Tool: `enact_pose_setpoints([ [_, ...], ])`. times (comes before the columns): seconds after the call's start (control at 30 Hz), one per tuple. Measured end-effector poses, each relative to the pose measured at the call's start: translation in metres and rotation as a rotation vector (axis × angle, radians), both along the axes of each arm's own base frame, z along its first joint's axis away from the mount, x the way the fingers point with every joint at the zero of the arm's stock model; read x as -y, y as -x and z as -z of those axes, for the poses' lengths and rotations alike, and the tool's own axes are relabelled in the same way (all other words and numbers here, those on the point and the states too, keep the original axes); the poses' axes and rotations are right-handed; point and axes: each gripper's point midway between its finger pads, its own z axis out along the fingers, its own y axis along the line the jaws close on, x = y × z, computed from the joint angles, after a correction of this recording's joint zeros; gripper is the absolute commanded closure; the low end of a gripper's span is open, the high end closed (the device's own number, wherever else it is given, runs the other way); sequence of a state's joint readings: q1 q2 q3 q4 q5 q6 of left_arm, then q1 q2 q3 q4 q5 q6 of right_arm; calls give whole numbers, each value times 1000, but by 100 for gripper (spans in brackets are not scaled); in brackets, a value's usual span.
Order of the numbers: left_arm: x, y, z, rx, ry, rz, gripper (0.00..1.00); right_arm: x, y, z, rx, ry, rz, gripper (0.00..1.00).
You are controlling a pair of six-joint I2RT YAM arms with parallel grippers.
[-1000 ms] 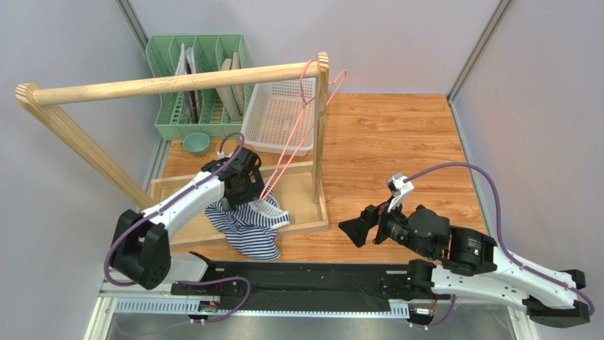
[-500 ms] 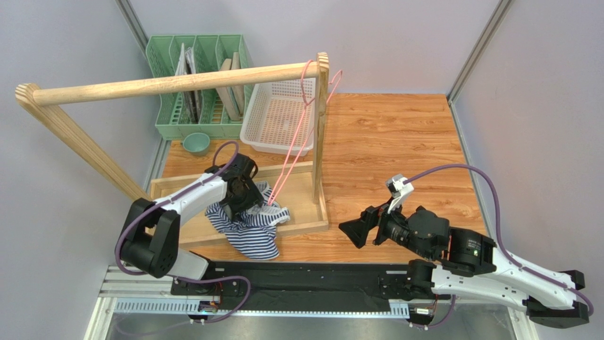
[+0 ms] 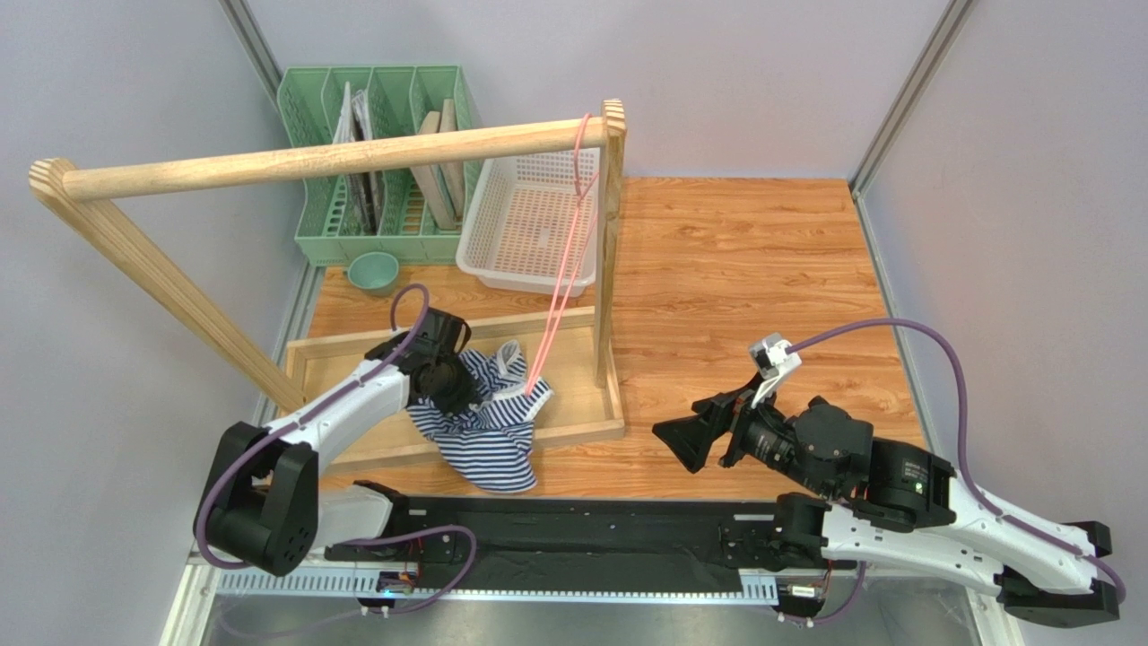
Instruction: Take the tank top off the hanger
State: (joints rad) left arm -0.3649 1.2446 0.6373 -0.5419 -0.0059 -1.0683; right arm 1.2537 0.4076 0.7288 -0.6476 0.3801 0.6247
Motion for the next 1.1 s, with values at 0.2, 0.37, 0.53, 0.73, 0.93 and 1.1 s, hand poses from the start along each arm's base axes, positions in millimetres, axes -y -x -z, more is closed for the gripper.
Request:
enact_pose_setpoints([
  [0.2,15,-12,-40,202,142,39,100,2,-1,7,1,11,11,4],
  [0.37,23,-26,-91,419,262,63,100,3,-3,8,4,16,23,4],
  [0.53,21,-39,-126,548,341,52,100,4,-4,8,8,17,28,4],
  [0.73,24,-71,-152,619,461,33,100,3,-5,8,7,20,28,4],
  [0.93,40,-129,-211,709,549,58,100,1,-5,11,3,35,28,4],
  [1.1,44,-194,-265,826,581,55,100,-2,-6,11,3,34,28,4],
])
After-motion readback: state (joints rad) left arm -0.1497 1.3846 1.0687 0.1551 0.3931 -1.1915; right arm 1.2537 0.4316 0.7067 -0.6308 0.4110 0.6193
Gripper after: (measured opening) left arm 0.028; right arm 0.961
